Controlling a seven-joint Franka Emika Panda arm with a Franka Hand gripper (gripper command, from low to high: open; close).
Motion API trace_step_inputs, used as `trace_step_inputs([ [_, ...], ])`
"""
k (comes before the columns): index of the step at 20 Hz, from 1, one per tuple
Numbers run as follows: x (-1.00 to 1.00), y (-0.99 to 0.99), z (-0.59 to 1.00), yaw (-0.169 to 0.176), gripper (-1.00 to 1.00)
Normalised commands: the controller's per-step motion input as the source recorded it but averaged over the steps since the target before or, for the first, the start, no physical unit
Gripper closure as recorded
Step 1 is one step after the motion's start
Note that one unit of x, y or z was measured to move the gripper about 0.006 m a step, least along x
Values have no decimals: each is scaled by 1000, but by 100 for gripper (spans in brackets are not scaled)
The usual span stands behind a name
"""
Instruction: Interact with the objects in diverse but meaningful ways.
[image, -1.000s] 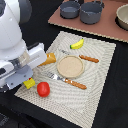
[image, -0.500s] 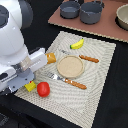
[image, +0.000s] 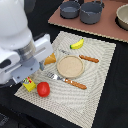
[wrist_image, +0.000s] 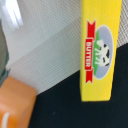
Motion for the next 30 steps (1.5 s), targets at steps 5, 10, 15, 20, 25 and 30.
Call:
trace_step_inputs([
  [5, 810, -338, 471, -49, -100],
  [10, 797, -450, 371, -49, -100],
  [15, 772, -390, 70, -40, -100],
  [20, 575, -263, -125, -37, -100],
  [25, 437, -263, -222, -36, -100],
  [30, 190, -165, -127, -9, -100],
])
